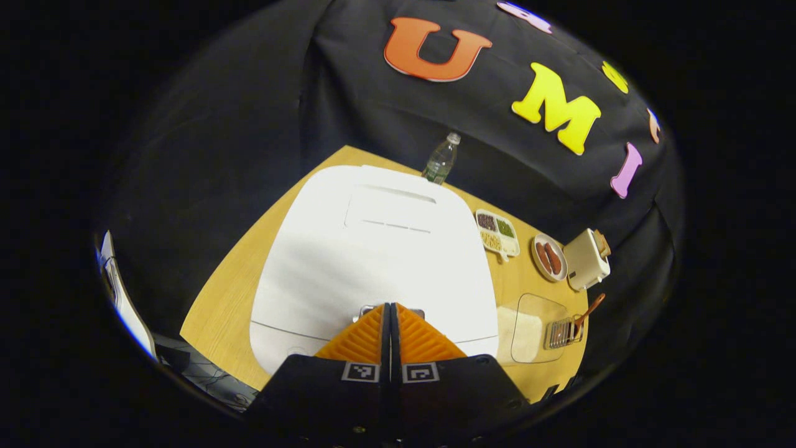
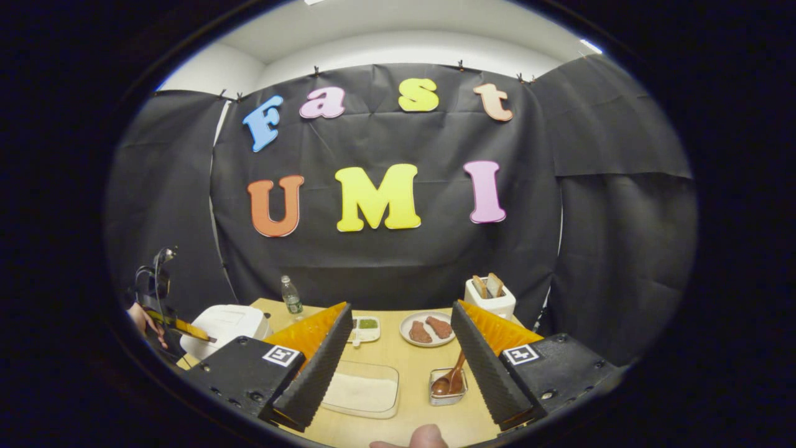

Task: Close the left gripper, press the button to open the rice cooker; take a wooden spoon from the chopstick holder with the right hand, scoop a spoonful of rice and pour it into the rice cooker, then put the wooden spoon back into the chopstick holder.

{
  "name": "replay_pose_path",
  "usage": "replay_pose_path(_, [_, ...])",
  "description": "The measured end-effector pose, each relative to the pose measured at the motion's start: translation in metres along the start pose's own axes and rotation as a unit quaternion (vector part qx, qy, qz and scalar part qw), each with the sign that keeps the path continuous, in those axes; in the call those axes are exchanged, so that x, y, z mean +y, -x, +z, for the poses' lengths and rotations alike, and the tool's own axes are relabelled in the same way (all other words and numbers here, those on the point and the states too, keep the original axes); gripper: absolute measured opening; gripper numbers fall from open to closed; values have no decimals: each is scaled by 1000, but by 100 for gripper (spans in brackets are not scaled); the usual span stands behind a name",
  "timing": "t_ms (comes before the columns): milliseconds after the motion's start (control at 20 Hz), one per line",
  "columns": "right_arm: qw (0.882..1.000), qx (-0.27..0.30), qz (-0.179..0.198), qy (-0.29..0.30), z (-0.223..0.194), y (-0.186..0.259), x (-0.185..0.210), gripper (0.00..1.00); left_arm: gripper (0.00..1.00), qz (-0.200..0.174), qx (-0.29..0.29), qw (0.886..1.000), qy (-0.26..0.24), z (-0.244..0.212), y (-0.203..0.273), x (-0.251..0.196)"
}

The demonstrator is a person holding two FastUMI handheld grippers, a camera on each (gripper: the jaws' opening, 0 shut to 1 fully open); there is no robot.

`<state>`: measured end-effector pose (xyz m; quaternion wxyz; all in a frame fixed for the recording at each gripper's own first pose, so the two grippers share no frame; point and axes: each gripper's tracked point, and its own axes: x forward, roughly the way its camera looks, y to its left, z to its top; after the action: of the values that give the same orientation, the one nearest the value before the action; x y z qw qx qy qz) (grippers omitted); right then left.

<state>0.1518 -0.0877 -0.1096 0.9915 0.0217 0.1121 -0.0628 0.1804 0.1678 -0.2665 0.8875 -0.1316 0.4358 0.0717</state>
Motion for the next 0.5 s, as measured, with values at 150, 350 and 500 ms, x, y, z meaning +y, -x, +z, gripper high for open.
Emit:
replay_pose_path(150, [1000,2,4,0,-2,1,4,100,0,7,4,1000,-6,1,2,-1])
replay_pose_path(350, [1000,-8,3,7,9,8,-2,100,0,2,-69,998,2,22,21,-6])
replay_pose_path(500, [1000,-12,1,12,13,12,-8,100,0,6,-152,988,-24,58,52,-18])
